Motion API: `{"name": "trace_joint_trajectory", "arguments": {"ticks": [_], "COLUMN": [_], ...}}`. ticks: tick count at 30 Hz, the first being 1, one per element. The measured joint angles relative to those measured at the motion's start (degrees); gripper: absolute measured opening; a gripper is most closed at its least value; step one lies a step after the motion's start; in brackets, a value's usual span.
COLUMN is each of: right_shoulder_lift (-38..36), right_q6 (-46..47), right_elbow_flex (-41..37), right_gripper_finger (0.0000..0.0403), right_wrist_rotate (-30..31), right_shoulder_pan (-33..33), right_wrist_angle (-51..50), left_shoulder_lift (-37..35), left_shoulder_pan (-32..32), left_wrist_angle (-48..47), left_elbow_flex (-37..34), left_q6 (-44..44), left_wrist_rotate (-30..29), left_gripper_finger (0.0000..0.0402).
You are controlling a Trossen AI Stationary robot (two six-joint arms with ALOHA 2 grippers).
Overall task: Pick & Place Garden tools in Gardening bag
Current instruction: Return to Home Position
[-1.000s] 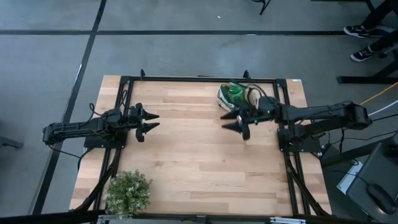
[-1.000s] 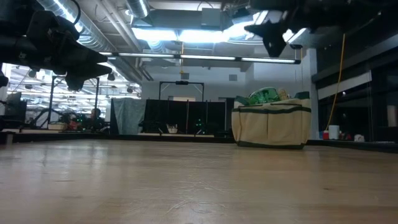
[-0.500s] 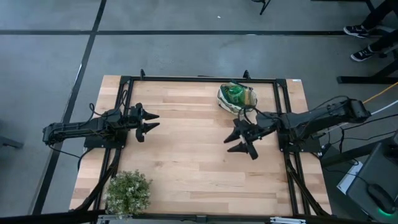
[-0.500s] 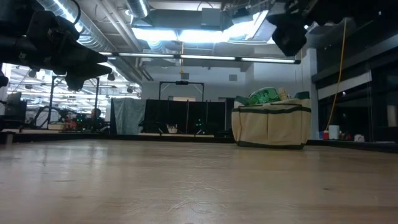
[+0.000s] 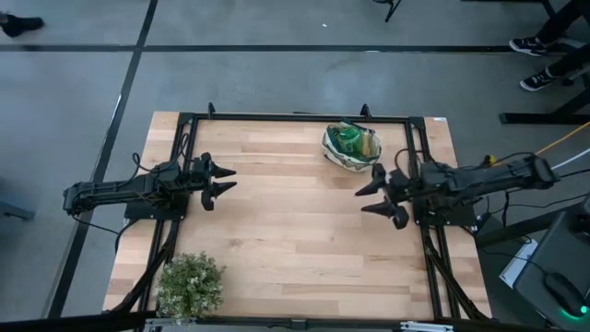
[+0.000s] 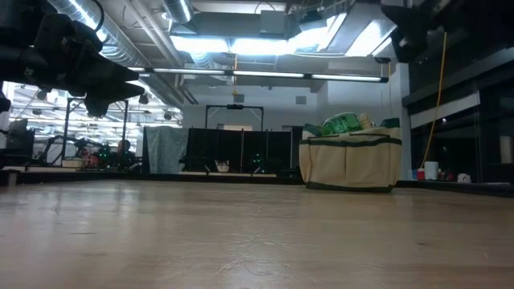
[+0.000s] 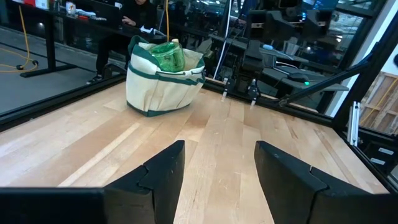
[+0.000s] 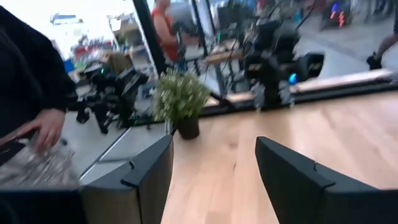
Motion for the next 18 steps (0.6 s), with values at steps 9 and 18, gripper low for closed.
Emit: {"name": "trace_joint_trajectory", "arguments": {"ticks": [9, 18], "right_shoulder_lift": [-15.09, -26.95], "right_q6": [-2.39, -4.53], "right_elbow_flex": [-8.64, -16.67], "right_gripper_finger": [0.0231, 0.0231], "right_wrist_rotate": [5.85, 14.28], "right_shoulder_pan": [0.01, 0.01], "right_wrist_angle": [2.21, 4.6], "left_shoulder_lift": [-0.01, 0.0], "left_shoulder_pan": [0.02, 0.02], "left_wrist_angle": [0.0, 0.0], "left_elbow_flex": [0.0, 0.0], "left_q6": [0.0, -0.01], "left_wrist_rotate": [0.0, 0.0], "left_gripper_finger": [0.0191, 0.019]}}
